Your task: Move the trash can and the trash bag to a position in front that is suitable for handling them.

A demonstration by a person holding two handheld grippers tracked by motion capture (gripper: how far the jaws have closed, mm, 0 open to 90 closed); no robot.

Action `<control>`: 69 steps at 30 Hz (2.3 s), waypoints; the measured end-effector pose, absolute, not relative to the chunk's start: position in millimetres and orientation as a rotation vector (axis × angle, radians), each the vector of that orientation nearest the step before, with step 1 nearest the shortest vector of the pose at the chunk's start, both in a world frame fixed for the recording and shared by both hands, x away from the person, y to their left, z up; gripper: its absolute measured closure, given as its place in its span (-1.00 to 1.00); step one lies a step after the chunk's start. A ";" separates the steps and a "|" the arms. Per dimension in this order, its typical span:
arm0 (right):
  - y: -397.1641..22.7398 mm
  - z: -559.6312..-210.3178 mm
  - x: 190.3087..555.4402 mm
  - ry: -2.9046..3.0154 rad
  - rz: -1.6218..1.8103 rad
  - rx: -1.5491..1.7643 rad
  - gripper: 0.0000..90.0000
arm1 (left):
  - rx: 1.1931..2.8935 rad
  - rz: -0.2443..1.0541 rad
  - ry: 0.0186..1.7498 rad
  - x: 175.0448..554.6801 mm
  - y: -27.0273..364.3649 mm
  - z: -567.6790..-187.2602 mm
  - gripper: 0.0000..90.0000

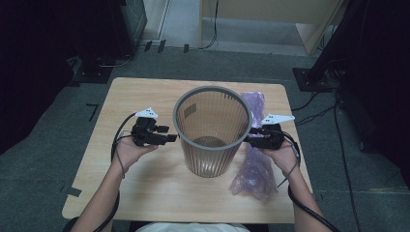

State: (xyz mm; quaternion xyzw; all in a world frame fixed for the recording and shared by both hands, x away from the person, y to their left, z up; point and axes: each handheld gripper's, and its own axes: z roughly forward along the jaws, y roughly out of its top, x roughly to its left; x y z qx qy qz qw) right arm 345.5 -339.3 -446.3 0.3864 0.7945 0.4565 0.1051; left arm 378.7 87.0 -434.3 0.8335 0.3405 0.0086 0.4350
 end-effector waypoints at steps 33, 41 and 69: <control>-333.6 -429.2 312.0 2.407 1.372 1.029 0.48 | 2.095 -0.028 0.680 353.5 81.5 -407.1 0.17; -331.2 -428.3 312.6 2.393 1.371 1.038 0.52 | 2.101 -0.016 0.677 353.1 83.0 -405.3 0.16; -330.2 -455.3 336.1 2.301 1.355 1.082 -0.08 | 2.018 -0.022 0.864 377.6 102.0 -402.4 -0.04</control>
